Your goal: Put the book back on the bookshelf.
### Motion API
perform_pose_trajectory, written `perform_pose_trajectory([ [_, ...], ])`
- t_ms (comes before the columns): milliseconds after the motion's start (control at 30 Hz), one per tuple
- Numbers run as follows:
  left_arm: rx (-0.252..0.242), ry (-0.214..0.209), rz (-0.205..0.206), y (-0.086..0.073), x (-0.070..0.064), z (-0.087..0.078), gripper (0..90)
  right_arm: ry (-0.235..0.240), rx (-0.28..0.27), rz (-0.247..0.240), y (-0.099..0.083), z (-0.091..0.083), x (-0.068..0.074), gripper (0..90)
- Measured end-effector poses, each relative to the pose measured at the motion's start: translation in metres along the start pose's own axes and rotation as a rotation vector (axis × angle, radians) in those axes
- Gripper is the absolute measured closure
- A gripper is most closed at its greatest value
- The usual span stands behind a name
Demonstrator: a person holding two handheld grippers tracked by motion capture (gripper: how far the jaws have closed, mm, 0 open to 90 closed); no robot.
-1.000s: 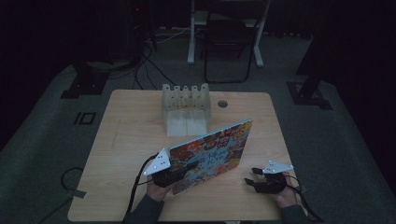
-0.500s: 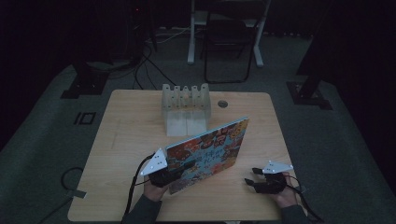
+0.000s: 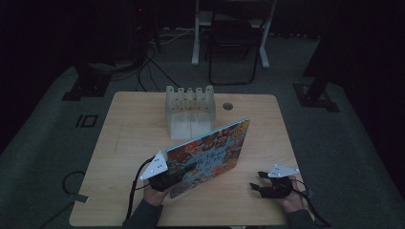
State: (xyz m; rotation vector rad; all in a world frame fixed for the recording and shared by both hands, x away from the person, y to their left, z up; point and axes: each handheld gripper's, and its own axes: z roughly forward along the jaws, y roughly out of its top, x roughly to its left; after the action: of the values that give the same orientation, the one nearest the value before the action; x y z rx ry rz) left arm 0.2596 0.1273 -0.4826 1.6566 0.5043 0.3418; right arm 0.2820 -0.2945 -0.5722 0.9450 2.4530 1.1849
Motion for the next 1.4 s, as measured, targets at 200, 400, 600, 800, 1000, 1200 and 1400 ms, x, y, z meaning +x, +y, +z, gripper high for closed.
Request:
perform_pose_trajectory([
  [200,0.002,0.012,0.003,0.002,0.003,-0.006,81.4,0.0,0.001,0.0,0.0,0.0,0.0,35.0],
  [400,-0.007,0.031,-0.005,0.004,0.005,-0.011,81.4,0.0,0.001,0.0,0.0,0.0,0.0,35.0],
  [600,-0.004,0.057,-0.004,0.005,0.007,-0.017,81.4,0.001,0.001,0.001,0.0,0.0,0.0,34.9],
  [800,-0.003,0.073,-0.01,0.007,0.011,-0.021,81.4,0.0,0.001,0.0,0.0,0.0,0.0,34.9],
  [1000,-0.004,0.1,-0.007,0.009,0.013,-0.026,81.4,-0.002,0.001,0.0,0.0,0.0,0.0,35.0],
  [1200,-0.017,0.126,-0.024,0.008,0.016,-0.03,81.3,-0.007,0.005,-0.008,0.0,0.0,0.001,34.3],
  [1400,-0.017,0.151,-0.031,0.007,0.018,-0.034,81.4,-0.012,0.009,-0.015,0.0,0.001,0.002,33.0],
])
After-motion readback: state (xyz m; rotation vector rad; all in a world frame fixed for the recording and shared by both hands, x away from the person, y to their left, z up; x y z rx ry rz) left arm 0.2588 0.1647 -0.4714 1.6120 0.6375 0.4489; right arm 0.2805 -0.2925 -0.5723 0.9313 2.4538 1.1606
